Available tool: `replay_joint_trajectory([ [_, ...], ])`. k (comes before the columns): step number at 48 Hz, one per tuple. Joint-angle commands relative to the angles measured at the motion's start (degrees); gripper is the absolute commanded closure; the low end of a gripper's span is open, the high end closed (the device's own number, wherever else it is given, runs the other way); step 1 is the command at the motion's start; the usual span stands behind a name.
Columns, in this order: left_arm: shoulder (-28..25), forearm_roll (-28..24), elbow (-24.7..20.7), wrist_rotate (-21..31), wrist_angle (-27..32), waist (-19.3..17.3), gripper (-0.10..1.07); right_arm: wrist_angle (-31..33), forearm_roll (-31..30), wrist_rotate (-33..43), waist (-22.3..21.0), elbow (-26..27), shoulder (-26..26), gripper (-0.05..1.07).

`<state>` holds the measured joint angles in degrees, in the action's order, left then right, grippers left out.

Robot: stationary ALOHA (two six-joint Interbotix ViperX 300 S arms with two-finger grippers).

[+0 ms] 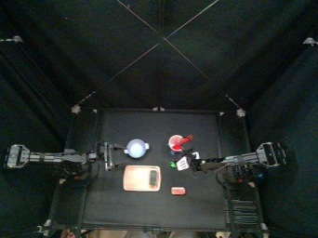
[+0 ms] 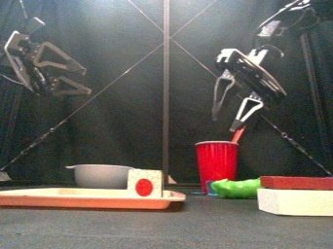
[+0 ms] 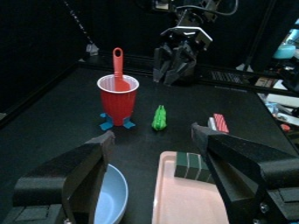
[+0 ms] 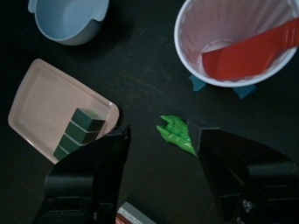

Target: Grab peas

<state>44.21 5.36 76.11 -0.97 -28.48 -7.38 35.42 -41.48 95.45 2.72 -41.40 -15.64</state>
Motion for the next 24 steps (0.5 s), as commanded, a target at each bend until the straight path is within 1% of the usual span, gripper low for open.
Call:
replay_joint_trajectory([
  [1, -0.2, 0.0, -0.7, 0.1, -0.5, -0.2, -0.06, 0.4, 3.1, -6.7, -1.4, 2.1, -1.5, 0.14],
  [5, -0.1, 0.0, -0.7, 0.1, -0.5, -0.3, -0.06, 0.6, 5.4, -11.9, -2.5, 2.6, -1.3, 0.14],
  [11, -0.2, 0.0, -0.7, 0.1, -0.5, -0.2, -0.06, 0.7, 7.6, -20.9, -4.0, 2.1, -1.3, 0.14],
  [19, -0.2, 0.0, -0.7, 0.1, -0.5, -0.3, -0.06, -0.4, 8.9, -33.3, -4.0, 1.4, -1.2, 0.14],
  [24, -0.2, 0.0, -0.7, 0.1, -0.5, -0.3, -0.06, -1.1, 9.9, -39.0, -3.6, 1.3, -0.6, 0.14],
])
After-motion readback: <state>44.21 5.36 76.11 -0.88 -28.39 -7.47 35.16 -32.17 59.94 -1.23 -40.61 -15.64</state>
